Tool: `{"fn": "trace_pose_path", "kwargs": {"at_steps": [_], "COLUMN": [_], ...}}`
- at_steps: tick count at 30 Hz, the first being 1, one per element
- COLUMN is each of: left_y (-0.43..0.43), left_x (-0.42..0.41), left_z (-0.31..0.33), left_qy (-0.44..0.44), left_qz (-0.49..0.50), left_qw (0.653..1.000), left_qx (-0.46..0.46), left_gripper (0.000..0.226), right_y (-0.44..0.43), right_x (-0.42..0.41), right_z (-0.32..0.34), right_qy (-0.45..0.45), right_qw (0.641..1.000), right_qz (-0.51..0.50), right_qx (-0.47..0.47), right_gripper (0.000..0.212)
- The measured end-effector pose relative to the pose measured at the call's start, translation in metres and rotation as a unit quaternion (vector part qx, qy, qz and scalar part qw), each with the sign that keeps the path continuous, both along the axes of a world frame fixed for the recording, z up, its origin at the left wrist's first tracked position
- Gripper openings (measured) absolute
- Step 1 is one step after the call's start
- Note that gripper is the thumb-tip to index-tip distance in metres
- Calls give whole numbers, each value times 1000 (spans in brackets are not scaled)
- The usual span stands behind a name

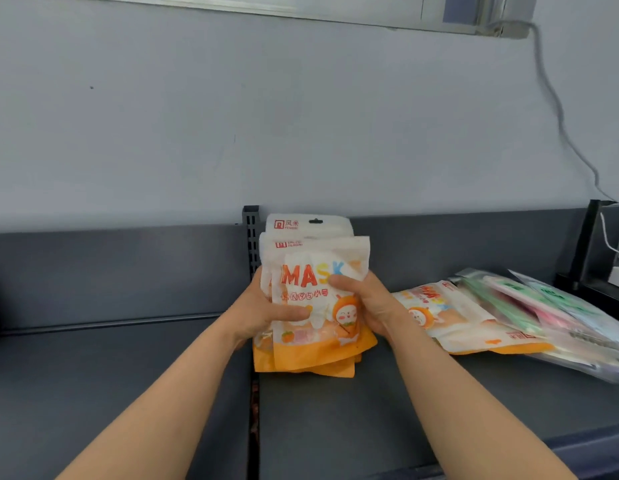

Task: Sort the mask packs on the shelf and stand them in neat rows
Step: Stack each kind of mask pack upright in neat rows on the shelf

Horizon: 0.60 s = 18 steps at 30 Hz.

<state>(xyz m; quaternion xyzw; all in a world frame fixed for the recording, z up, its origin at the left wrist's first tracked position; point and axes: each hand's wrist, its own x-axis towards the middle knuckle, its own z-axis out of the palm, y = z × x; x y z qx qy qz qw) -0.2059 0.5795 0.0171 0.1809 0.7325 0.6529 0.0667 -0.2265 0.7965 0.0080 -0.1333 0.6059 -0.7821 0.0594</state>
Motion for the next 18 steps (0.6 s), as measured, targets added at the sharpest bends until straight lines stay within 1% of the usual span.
{"fn": "trace_pose_path", "kwargs": {"at_steps": [2,4,6,8,11,13,16,18], "left_y": [-7,-13,-14,-12,-9,-9,-13,-16], "left_x": [0,-1,-1,-1,1,2,2,0], "left_z": [4,-1,-8,-8,-1,-4,-19,-21], "left_qy": [-4,-19,-32,-33,-18,-16,-32,-37], "left_qz": [-31,-32,-20,-14,-23,-26,-37,-29], "left_qw": [999,999,999,999,997,997,997,996], "left_qx": [-8,-6,11,26,71,72,67,75], "left_gripper": [80,83,83,84,71,69,82,85], "right_y": [5,5,-1,-4,-2,-3,-4,-3], "right_x": [0,3,6,6,5,8,14,14], "right_z": [2,-7,-16,-12,4,6,-6,-6], "right_qy": [29,18,-7,5,53,64,56,48], "right_qw": [999,998,996,997,995,992,986,984], "right_qz": [8,26,51,52,33,27,63,80], "right_qx": [27,63,68,64,78,107,143,151], "right_gripper": [74,73,70,73,83,81,71,70]}}
